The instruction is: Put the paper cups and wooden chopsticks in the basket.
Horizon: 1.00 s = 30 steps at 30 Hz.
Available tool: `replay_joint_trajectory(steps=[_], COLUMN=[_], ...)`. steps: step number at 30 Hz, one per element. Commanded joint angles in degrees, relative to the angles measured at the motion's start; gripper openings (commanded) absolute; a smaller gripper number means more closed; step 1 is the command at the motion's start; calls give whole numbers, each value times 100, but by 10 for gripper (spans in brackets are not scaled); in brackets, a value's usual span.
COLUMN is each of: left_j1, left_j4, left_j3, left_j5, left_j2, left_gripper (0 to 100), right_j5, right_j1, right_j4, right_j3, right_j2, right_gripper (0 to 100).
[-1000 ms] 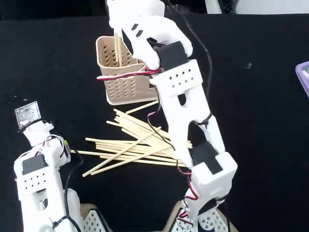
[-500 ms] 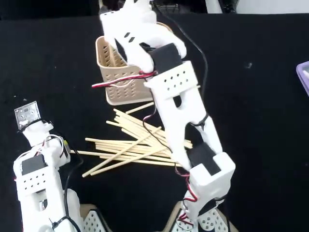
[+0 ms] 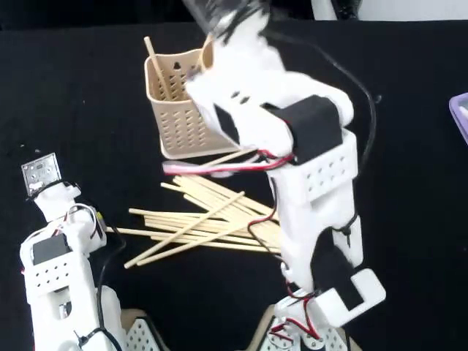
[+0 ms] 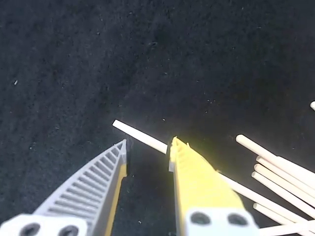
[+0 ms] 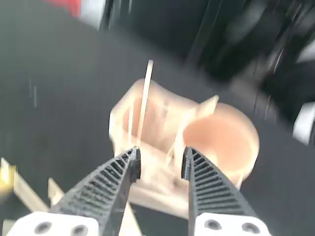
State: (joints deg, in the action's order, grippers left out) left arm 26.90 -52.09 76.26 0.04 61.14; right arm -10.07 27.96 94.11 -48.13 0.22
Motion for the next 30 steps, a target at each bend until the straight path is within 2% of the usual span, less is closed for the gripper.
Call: replay_joint_trajectory(steps=[1,7,12,14,19,23,27,30], left_j1=[4,22,4,4,4,22,13,13], left_j4=[88,70,88,79,97,79,88,88], left_j3=[-22,-22,-13,-13,-13,-13,-13,-13], left_j5=[26,26,26,26,26,26,26,26], left_j2=[88,88,70,70,53,44,44,44], left_gripper=[145,145,145,145,145,145,145,145], right_j5=[-738,-1644,-2207,-2532,-2954,-3323,-3385,-3411], right_j1=[-114,88,-334,-651,-1099,-1116,-1125,-1125], right_j4=[686,-237,-2295,-2971,-3499,-3516,-3771,-3771], right_j3=[1349,4840,8092,8927,9464,9446,9244,9059], right_j2=[-426,-1525,-2431,-2484,-2079,-1358,-699,-462], right_gripper=[155,155,159,160,176,184,181,87])
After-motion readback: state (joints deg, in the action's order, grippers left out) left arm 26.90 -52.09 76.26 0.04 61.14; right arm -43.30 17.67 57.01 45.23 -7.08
